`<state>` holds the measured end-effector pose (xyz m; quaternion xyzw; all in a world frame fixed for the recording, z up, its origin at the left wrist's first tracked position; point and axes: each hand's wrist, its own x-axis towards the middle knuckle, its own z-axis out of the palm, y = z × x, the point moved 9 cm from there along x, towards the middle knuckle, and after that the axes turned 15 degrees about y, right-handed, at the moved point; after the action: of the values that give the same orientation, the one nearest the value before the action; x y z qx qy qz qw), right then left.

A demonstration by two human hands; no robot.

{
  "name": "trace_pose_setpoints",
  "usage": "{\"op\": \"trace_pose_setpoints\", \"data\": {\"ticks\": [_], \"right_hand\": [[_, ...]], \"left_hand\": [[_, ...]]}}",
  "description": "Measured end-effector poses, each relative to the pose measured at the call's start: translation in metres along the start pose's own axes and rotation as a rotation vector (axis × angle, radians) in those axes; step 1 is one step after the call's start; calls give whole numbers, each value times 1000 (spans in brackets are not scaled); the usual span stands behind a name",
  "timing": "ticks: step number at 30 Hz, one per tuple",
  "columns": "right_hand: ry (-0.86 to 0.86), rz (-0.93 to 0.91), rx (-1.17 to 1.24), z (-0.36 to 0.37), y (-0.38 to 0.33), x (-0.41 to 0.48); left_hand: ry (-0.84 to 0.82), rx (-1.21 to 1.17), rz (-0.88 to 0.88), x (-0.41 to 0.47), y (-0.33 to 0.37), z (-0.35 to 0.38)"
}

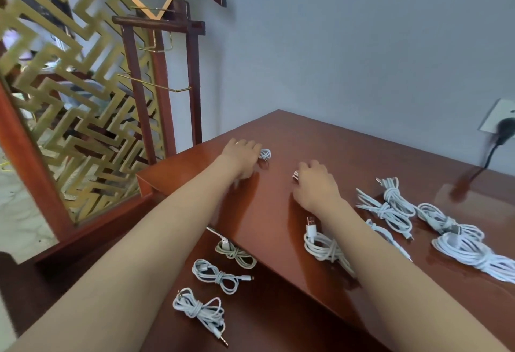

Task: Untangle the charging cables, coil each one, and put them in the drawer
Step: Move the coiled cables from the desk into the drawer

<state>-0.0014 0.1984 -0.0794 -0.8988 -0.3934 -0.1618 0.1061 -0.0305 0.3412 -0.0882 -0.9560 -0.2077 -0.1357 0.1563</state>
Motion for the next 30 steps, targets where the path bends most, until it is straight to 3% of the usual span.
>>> {"op": "trace_pose_setpoints", "data": {"ticks": [13, 18, 22, 27, 30], "right_hand": [[6, 20, 68, 9, 19, 11], [47, -17, 118, -3, 3, 10], [89, -90, 139, -19, -21, 5], [102, -143, 179, -40, -54, -12], [83, -142, 247, -48, -72, -25]], "left_hand": [[85, -51, -44, 14, 5, -1], [4, 17, 37, 9, 0, 7], [68, 55, 105, -4, -4, -7], [15, -119, 96, -29, -24, -23], [-99, -277, 47, -50, -40, -32]]}}
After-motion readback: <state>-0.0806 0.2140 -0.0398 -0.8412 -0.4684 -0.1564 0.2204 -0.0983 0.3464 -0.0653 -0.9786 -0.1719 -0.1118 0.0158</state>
